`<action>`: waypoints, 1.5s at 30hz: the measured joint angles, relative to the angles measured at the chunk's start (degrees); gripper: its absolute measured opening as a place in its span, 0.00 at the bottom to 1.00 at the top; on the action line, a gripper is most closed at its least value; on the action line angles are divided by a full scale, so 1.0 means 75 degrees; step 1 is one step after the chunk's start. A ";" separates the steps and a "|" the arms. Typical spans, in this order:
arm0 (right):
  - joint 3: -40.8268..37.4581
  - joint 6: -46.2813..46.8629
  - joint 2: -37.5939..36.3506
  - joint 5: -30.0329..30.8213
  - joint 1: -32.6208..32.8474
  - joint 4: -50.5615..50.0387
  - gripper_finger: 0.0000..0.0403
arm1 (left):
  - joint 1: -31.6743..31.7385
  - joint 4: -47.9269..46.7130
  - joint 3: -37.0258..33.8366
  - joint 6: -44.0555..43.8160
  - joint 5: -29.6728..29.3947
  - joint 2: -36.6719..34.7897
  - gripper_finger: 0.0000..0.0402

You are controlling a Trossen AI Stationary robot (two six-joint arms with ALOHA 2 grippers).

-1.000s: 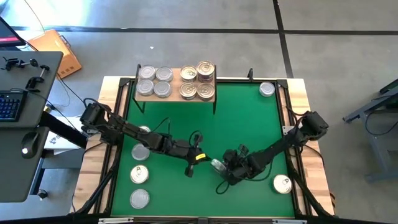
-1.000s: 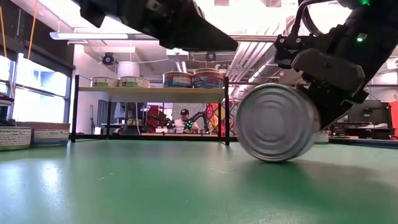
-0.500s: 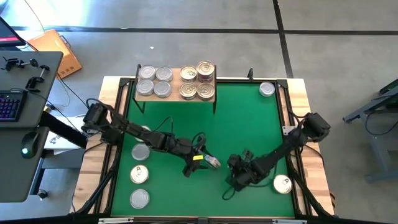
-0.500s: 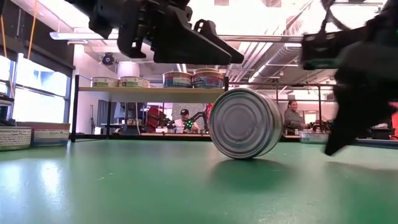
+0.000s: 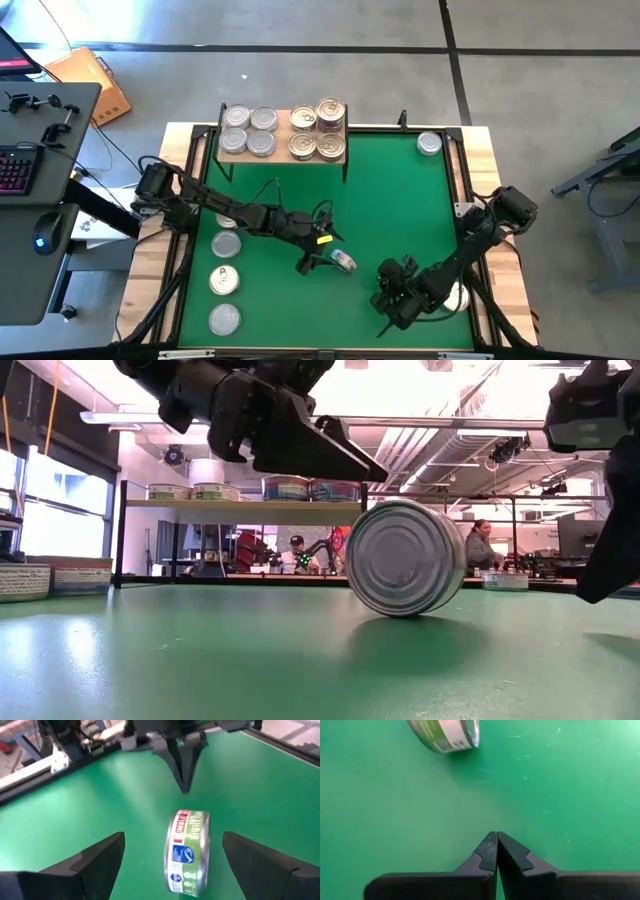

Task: Stack canned seafood by type on shelf
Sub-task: Stack the green tuna can on top of the other green tuna can on the shelf

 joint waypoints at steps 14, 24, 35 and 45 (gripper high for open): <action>0.0006 -0.0197 0.0000 0.0065 -0.0069 0.0247 0.00 | -0.0015 0.0047 0.1184 0.0101 0.0237 0.1922 0.82; 0.0006 -0.0206 0.0000 0.0234 -0.0069 0.0233 0.00 | -0.0269 0.0040 0.1221 0.0045 0.0278 0.1954 0.59; 0.0006 0.0099 -0.0278 0.0528 0.0249 -0.0423 0.00 | -0.0846 -0.0143 0.1207 0.0161 -0.0228 0.1689 0.28; -0.0127 0.0826 -0.0503 0.1214 0.0572 -0.1002 0.00 | -0.1585 -0.1706 0.1207 0.1228 -0.3801 -0.0506 0.28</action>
